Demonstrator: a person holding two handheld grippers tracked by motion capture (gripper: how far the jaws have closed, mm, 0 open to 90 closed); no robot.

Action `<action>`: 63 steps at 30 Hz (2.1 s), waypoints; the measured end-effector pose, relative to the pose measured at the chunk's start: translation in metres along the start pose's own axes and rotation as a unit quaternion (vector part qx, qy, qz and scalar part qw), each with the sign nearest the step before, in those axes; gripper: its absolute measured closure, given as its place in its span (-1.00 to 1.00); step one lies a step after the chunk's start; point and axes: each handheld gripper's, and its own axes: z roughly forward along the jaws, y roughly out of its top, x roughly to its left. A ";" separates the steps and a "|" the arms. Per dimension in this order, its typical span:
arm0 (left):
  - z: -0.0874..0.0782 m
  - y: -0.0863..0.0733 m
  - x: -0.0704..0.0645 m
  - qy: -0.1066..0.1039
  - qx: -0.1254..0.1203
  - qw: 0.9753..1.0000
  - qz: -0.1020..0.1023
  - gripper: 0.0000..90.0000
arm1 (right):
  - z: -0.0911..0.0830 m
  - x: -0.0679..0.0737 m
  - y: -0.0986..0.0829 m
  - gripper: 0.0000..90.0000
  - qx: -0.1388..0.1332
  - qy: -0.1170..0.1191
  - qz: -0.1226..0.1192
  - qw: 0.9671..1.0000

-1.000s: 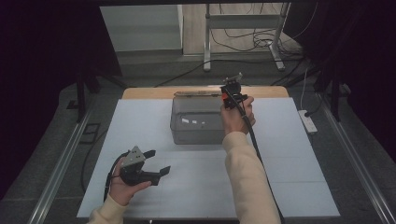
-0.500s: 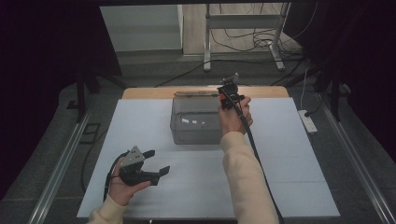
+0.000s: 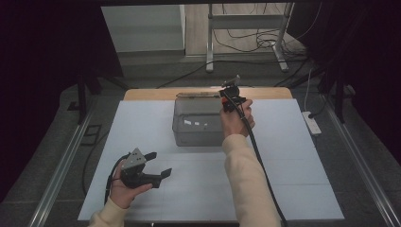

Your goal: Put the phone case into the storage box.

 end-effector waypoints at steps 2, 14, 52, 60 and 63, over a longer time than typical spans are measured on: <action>0.000 0.000 0.000 0.000 0.000 1.000 0.000 -0.69 | 0.002 0.000 -0.001 0.78 0.004 -0.004 -0.001 1.000; 0.000 0.000 0.000 0.000 0.000 1.000 -0.001 -0.69 | 0.009 0.001 -0.003 0.78 0.009 -0.004 -0.005 1.000; -0.001 0.000 0.001 0.001 -0.002 1.000 0.000 -0.69 | 0.028 0.010 -0.011 0.78 0.027 -0.004 -0.009 1.000; 0.000 0.000 0.001 0.001 -0.002 1.000 -0.001 -0.68 | 0.030 0.012 -0.012 0.78 0.031 -0.012 -0.012 0.999; 0.000 0.000 0.000 0.000 -0.002 1.000 0.001 -0.68 | 0.032 0.014 -0.012 0.78 0.031 -0.016 -0.012 0.999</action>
